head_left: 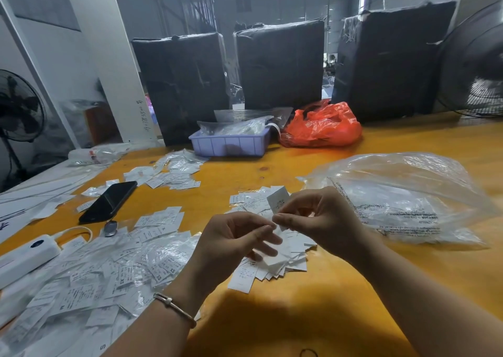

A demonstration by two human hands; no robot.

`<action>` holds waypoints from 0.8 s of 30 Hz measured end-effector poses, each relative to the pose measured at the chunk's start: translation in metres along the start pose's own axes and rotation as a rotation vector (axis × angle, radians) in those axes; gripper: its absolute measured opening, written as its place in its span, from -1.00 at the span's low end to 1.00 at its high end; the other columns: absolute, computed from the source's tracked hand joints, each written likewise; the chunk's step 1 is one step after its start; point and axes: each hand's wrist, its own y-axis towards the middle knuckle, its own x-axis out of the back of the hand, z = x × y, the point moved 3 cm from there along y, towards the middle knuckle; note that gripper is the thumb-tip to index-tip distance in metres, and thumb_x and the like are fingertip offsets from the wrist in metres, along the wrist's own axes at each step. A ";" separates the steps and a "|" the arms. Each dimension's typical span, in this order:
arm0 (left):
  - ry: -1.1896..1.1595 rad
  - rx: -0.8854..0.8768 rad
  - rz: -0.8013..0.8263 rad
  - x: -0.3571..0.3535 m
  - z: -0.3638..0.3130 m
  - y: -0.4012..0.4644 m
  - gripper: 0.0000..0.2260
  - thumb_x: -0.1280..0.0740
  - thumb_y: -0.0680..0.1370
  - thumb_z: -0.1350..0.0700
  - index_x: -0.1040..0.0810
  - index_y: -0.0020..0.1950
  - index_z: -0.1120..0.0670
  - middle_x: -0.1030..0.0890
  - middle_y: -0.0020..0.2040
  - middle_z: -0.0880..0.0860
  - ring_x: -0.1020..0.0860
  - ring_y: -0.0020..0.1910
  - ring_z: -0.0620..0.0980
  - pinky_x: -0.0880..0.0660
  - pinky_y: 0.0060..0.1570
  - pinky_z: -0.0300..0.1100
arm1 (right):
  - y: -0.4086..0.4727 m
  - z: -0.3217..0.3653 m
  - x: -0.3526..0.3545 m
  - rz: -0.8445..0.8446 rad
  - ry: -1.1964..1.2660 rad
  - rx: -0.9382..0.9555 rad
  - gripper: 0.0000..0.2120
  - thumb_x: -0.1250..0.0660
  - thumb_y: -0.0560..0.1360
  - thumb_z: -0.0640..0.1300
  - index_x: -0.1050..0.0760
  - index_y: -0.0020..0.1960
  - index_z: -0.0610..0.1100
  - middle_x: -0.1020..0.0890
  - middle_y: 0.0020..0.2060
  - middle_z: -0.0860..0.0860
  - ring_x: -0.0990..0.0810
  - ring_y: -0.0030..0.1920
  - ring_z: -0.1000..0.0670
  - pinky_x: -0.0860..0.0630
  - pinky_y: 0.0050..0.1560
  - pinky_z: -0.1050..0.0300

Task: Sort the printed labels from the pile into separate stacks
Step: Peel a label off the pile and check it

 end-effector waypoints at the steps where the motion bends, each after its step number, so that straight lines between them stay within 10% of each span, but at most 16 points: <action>1: -0.008 -0.004 -0.018 0.001 0.000 0.000 -0.77 -0.38 0.45 0.13 -0.64 -0.01 0.27 -0.72 -0.18 0.15 -0.70 -0.23 0.14 -0.59 -0.33 -0.13 | 0.000 0.000 0.001 -0.040 -0.002 0.002 -0.94 -0.47 0.42 -0.20 -0.68 -0.21 -0.18 -0.66 -0.39 0.00 -0.59 -0.38 -0.05 -0.51 -0.34 -0.02; 8: 0.078 -0.065 -0.080 0.005 0.005 0.001 -0.92 -0.41 0.49 0.24 -0.66 -0.06 0.21 -0.73 -0.20 0.10 -0.71 -0.26 0.09 -0.61 -0.33 -0.08 | 0.004 0.001 0.022 -0.300 0.364 -0.024 -0.44 -0.37 0.43 -0.41 -0.43 0.34 -0.02 -0.73 -0.15 -0.03 -0.69 -0.20 0.05 -0.56 -0.20 0.29; 12: 0.107 -0.093 -0.076 0.005 0.005 0.000 -0.88 -0.44 0.46 0.18 -0.67 -0.06 0.20 -0.73 -0.21 0.07 -0.71 -0.26 0.05 -0.60 -0.33 -0.20 | 0.004 0.010 0.016 -0.251 0.475 -0.020 -0.90 -0.37 0.38 -0.30 -0.57 -0.13 -0.15 -0.70 -0.28 0.01 -0.61 -0.30 0.15 -0.47 -0.29 0.38; 18: 0.107 -0.099 -0.057 0.002 0.004 0.001 -0.82 -0.43 0.44 0.16 -0.65 -0.03 0.25 -0.73 -0.19 0.11 -0.71 -0.23 0.06 -0.61 -0.32 -0.18 | 0.000 0.018 0.007 -0.165 0.405 -0.023 -0.94 -0.49 0.33 -0.32 -0.62 -0.25 -0.22 -0.66 -0.29 -0.17 -0.60 -0.25 -0.17 -0.54 -0.15 -0.17; 24: 0.116 -0.113 -0.035 0.001 0.004 0.001 -0.79 -0.41 0.44 0.13 -0.65 -0.02 0.23 -0.73 -0.16 0.09 -0.71 -0.21 0.03 -0.61 -0.31 -0.21 | -0.001 0.028 0.004 -0.128 0.135 0.030 -0.81 -0.48 0.31 -0.47 -0.58 -0.20 -0.24 -0.64 -0.36 0.03 -0.57 -0.35 0.19 -0.50 -0.32 0.25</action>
